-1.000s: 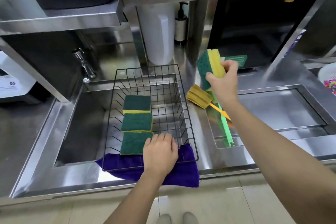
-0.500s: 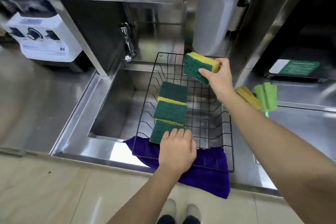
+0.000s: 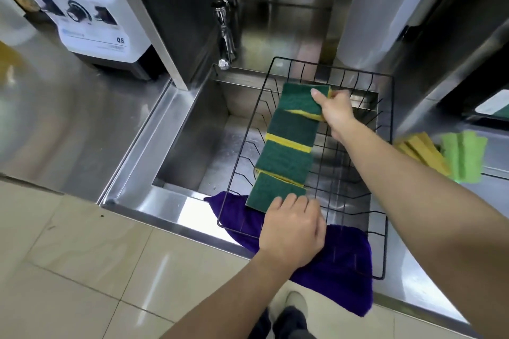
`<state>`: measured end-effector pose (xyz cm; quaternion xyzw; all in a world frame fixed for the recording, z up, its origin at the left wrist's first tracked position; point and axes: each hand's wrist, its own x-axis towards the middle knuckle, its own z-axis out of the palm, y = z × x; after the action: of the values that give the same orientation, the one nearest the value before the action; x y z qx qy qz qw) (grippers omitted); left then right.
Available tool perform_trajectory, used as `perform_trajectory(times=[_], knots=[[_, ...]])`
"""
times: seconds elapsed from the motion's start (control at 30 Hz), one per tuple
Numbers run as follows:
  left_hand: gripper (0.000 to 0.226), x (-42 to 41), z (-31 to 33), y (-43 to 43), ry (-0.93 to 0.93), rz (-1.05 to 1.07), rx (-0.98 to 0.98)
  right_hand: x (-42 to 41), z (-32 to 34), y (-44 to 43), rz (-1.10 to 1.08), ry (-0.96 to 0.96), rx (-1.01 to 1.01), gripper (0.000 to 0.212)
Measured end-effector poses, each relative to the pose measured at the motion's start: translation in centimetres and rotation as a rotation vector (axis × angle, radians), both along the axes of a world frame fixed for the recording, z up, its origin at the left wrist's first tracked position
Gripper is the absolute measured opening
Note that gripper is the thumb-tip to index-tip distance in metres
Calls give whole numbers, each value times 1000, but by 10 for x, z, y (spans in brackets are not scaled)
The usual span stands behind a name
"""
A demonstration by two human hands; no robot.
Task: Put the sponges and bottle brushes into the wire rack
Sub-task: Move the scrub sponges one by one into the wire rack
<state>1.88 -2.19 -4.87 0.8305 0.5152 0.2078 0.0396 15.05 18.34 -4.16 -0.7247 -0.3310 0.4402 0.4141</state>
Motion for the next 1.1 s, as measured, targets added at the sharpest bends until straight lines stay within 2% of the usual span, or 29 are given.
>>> perform_trajectory(times=[0.1, 0.23, 0.27, 0.4, 0.53, 0.67, 0.83, 1.1], knots=[[23, 0, 2, 1, 1, 4, -28, -1, -4, 5, 36, -62, -56, 68], [23, 0, 3, 1, -11, 16, -42, 1, -4, 6, 82, -335, -183, 66], [23, 1, 2, 1, -15, 16, -37, 1, -4, 7, 106, -336, -200, 64], [21, 0, 0, 1, -17, 7, -20, 3, -11, 7, 111, -82, -159, 67], [20, 0, -1, 1, -14, 0, -21, 2, -11, 6, 136, -67, -132, 71], [21, 0, 0, 0, -22, 4, -1, 0, -5, 5, 228, -284, -153, 64], [21, -1, 0, 0, -16, 0, -5, -2, 2, -7, 265, -441, -121, 56], [24, 0, 3, 1, 12, -22, -23, 25, 34, -53, 201, -618, 95, 27]])
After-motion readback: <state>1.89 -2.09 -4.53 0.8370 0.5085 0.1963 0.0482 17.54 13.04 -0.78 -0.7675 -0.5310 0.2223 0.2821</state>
